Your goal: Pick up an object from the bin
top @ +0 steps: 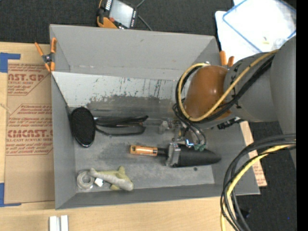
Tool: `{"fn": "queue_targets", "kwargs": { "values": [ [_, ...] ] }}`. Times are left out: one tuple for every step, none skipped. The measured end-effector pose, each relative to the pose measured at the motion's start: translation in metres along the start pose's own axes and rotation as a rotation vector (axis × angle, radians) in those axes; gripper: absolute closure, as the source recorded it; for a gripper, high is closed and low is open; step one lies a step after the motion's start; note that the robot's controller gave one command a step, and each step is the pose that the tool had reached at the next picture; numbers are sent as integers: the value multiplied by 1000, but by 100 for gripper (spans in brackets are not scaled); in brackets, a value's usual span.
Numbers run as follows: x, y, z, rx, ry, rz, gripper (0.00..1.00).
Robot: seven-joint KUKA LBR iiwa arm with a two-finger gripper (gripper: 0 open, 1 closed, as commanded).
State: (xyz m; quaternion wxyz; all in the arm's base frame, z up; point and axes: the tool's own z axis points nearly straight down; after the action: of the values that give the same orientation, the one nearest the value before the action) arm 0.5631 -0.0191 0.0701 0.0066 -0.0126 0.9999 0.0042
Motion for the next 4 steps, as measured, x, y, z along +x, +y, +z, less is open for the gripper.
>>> {"fn": "queue_targets", "kwargs": {
  "values": [
    [-18, 27, 1, 0, -7, 242, 0],
    [40, -10, 0, 3, -1, 331, 0],
    [9, -38, -14, -3, -6, 566, 0],
    [46, -14, -1, 4, 4, 336, 100]
  ]
}}
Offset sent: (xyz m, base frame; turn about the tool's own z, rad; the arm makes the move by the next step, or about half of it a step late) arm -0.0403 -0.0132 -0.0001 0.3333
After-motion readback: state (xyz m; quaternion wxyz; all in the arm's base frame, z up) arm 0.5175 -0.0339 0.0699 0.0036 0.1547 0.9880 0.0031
